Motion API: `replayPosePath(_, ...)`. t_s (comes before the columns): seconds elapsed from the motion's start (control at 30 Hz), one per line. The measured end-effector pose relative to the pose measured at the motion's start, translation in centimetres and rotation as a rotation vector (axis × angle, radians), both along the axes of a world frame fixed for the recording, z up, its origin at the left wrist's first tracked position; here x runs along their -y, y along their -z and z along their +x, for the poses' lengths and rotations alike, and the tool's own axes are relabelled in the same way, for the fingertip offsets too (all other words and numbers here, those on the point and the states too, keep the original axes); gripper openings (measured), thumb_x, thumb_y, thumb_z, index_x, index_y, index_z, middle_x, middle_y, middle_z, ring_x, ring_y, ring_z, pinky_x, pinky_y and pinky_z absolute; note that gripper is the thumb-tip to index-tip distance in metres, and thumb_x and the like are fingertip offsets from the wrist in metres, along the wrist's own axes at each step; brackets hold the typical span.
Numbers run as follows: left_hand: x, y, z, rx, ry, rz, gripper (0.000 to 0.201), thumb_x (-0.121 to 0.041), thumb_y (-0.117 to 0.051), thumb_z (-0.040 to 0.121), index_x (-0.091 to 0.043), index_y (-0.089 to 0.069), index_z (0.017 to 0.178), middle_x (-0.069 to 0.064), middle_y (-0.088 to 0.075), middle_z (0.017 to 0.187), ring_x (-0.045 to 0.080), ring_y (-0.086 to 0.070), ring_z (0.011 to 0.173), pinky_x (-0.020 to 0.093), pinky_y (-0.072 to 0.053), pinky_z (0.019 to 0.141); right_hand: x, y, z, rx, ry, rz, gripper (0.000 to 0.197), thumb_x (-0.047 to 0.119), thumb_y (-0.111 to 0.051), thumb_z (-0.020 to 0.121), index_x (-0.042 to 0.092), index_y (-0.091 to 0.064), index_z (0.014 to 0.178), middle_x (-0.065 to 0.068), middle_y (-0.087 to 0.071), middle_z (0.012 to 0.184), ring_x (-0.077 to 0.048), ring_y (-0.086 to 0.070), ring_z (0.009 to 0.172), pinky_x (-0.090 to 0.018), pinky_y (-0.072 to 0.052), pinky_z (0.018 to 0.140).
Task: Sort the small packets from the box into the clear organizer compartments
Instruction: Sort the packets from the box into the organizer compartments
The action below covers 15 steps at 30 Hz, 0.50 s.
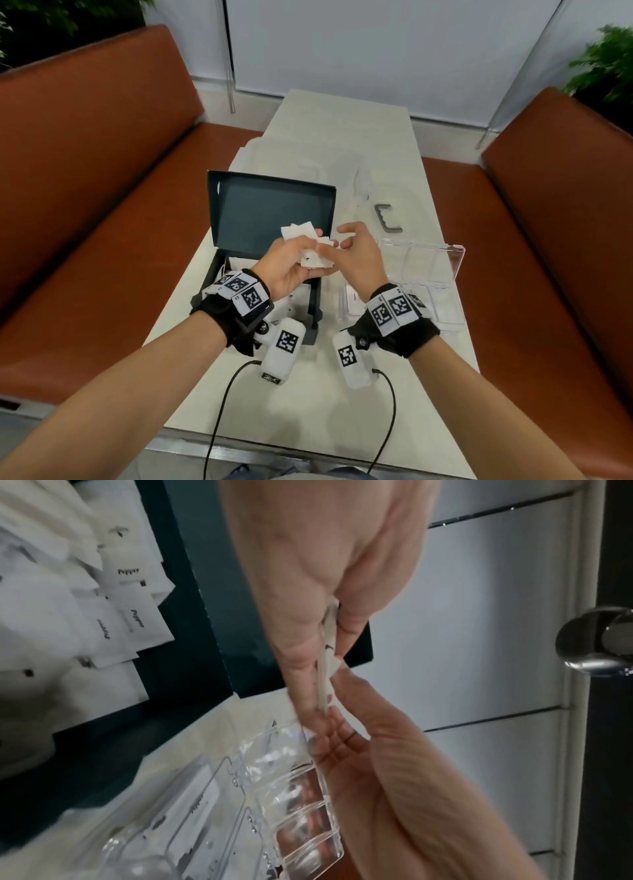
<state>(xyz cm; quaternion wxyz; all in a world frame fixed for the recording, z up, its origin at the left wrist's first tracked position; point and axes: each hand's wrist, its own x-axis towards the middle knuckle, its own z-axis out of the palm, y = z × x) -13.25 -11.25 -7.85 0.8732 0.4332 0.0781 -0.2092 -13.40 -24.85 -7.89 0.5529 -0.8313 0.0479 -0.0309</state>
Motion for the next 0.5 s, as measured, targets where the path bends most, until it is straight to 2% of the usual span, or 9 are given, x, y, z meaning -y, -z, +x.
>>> replayPosePath(0.1,1.9,0.2,-0.1,-0.015,-0.011,0.068,0.022,0.009,-0.051,0.093,0.002,-0.055,0.114,0.025,-0.066,0.105,0.034,-0.072,0.087,0.041,-0.06,0.067,3.3,-0.6,0.7,-0.069,-0.063,0.046,0.018,0.016,-0.07,0.083,0.017,-0.063,0.099,-0.004,-0.061,0.083,-0.012,-0.058,0.069,-0.022,-0.043,0.061)
replayPosePath(0.17,3.2,0.2,-0.3,-0.005,0.0,0.163,0.025,0.009,-0.059,0.089,0.003,-0.057,0.113,0.023,-0.068,0.108,0.034,-0.072,0.088,0.037,-0.06,0.063,5.3,-0.9,0.8,-0.111,-0.076,0.108,0.008,0.013,-0.066,0.087,0.017,-0.065,0.093,-0.002,-0.063,0.08,-0.012,-0.055,0.064,-0.022,-0.045,0.056)
replayPosePath(0.23,4.7,0.5,-0.5,0.015,0.011,0.274,0.03,0.007,-0.069,0.083,-0.001,-0.061,0.111,0.018,-0.07,0.108,0.03,-0.073,0.088,0.035,-0.06,0.061,7.2,-1.0,0.9,-0.139,-0.099,0.1,0.007,0.015,-0.064,0.089,0.014,-0.066,0.096,0.0,-0.062,0.079,-0.011,-0.053,0.063,-0.021,-0.045,0.053)
replayPosePath(0.33,7.0,1.0,-0.9,0.045,0.024,0.386,0.042,0.003,-0.078,0.075,-0.005,-0.064,0.114,0.013,-0.071,0.109,0.025,-0.072,0.092,0.035,-0.06,0.061,9.5,-1.0,0.5,-0.192,-0.182,0.044,0.016,0.016,-0.07,0.085,0.008,-0.067,0.099,-0.003,-0.063,0.076,-0.011,-0.055,0.062,-0.02,-0.046,0.051)
replayPosePath(0.4,8.5,1.2,-1.0,0.06,0.027,0.417,0.041,0.0,-0.081,0.072,-0.007,-0.067,0.109,0.009,-0.074,0.103,0.022,-0.073,0.088,0.032,-0.058,0.06,10.9,-1.1,0.2,-0.194,-0.193,0.031,0.018,0.012,-0.074,0.082,0.003,-0.068,0.096,-0.007,-0.065,0.073,-0.011,-0.057,0.059,-0.019,-0.047,0.051)
replayPosePath(0.5,10.3,1.2,-1.1,0.058,0.027,0.377,0.036,-0.007,-0.081,0.075,-0.008,-0.069,0.108,0.007,-0.075,0.1,0.018,-0.073,0.088,0.027,-0.057,0.062,13.2,-1.2,-0.1,-0.173,-0.14,0.07,0.011,0.007,-0.075,0.08,0.005,-0.067,0.088,-0.005,-0.064,0.066,-0.011,-0.057,0.054,-0.018,-0.048,0.05)
